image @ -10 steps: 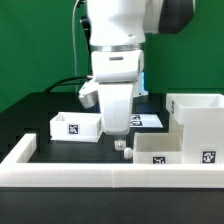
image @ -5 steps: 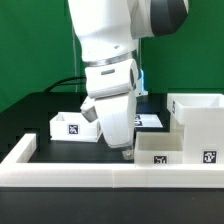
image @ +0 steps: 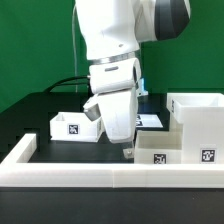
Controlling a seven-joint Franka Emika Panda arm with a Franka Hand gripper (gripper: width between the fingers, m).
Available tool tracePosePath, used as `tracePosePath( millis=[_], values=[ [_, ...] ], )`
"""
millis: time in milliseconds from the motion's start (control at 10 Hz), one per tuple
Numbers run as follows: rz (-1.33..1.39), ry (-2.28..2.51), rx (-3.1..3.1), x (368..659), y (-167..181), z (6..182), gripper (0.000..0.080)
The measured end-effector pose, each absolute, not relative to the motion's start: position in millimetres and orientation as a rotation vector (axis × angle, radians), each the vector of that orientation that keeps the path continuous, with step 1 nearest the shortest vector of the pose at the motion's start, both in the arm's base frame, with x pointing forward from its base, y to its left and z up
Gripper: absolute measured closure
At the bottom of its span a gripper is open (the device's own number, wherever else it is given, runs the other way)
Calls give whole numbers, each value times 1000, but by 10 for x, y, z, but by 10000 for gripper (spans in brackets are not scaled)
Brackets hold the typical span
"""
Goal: Assemble drawer
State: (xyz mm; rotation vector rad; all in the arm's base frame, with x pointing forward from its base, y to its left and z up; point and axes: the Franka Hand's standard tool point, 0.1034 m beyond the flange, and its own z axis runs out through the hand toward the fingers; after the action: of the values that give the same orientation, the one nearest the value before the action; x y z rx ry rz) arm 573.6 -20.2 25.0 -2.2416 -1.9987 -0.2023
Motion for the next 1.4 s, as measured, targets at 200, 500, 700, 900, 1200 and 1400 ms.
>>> tracePosePath(
  millis=[200,500,700,900,1200,1400],
  values=[
    [-160,-2052,-2237,5760,-152,241,150],
    [-156,-1970,-2342,5747,-189,229,150],
    [-154,-2006,-2305,5728,-159,190,150],
    [-133,-2093,-2254,5766,-130,158,150],
    [-114,-2128,-2242,5801,-116,137,150],
    [-114,-2129,-2240,5799,-107,136,150]
  ],
)
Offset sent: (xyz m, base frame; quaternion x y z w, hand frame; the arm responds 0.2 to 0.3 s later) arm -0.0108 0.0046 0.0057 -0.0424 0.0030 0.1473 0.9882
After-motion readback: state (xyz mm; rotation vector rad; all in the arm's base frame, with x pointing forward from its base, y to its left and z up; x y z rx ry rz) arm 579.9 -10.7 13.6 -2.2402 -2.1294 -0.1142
